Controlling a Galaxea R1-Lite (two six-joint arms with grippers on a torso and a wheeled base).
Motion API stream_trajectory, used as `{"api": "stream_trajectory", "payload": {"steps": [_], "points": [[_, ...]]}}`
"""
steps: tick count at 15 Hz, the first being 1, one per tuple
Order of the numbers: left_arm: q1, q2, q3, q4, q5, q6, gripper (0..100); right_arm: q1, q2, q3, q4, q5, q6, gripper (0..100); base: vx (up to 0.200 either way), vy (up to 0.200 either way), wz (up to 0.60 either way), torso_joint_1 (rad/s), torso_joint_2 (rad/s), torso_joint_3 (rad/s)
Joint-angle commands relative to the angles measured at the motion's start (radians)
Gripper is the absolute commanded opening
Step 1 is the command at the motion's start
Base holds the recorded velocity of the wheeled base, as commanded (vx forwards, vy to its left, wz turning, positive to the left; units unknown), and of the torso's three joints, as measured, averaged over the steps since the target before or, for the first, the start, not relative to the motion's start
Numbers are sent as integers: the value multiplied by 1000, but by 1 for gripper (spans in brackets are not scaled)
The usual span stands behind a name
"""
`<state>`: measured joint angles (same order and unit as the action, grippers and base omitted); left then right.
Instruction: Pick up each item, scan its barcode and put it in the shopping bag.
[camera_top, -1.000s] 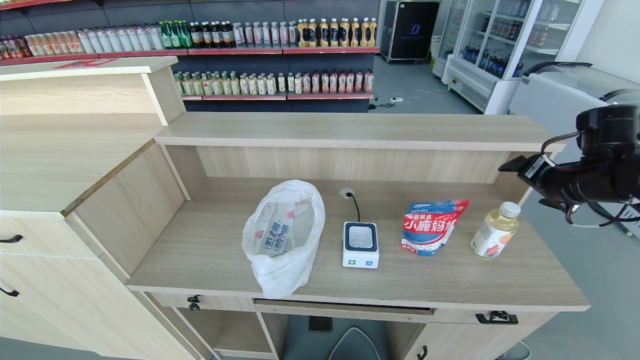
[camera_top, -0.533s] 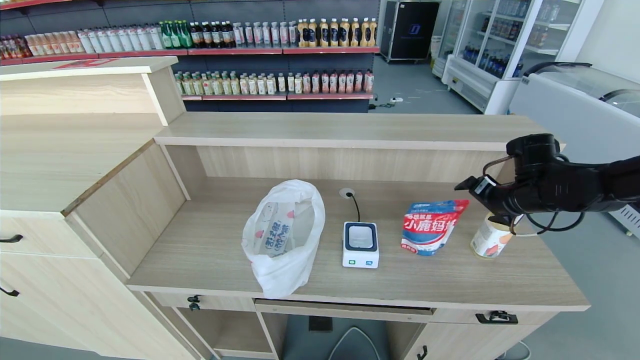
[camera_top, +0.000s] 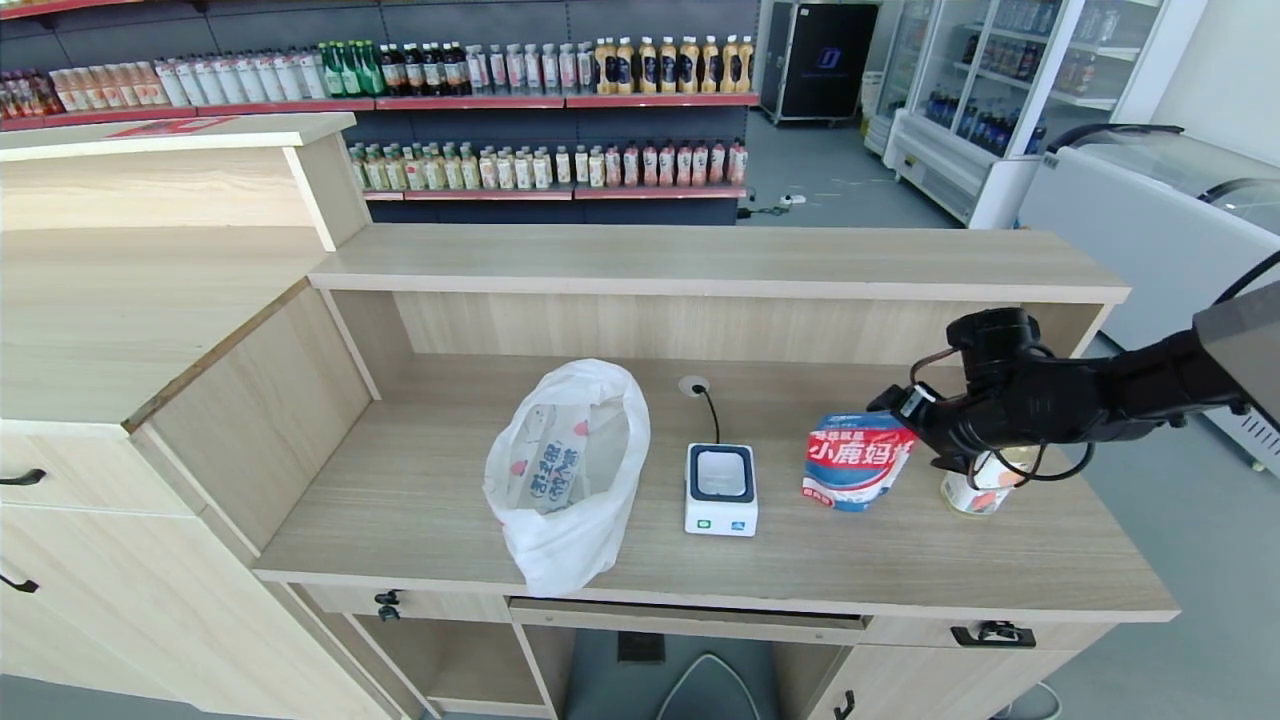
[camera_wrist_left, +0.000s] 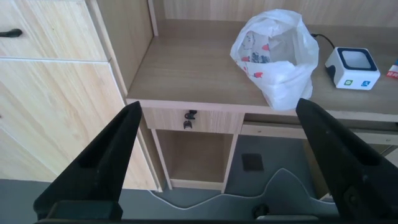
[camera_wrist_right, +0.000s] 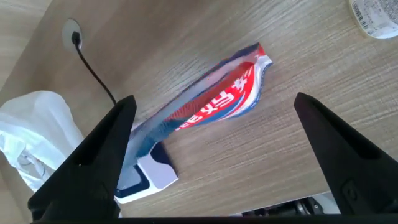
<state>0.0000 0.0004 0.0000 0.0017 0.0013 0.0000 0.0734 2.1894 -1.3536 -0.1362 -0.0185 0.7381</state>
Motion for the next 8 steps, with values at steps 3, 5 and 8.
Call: {"api": "stream_trajectory", "payload": {"steps": [3,5,8], "points": [[0,0,0,0,0,0,100,28,125,-32,-51,-6,-20,100,0,0,0,0,0,0],[0,0,0,0,0,0,100,31,150,-18,-54,-23,-80,100,0,0,0,0,0,0],[0,0,0,0,0,-2,100,46,168,-15,-57,-31,-109,100,0,0,0,0,0,0]]}}
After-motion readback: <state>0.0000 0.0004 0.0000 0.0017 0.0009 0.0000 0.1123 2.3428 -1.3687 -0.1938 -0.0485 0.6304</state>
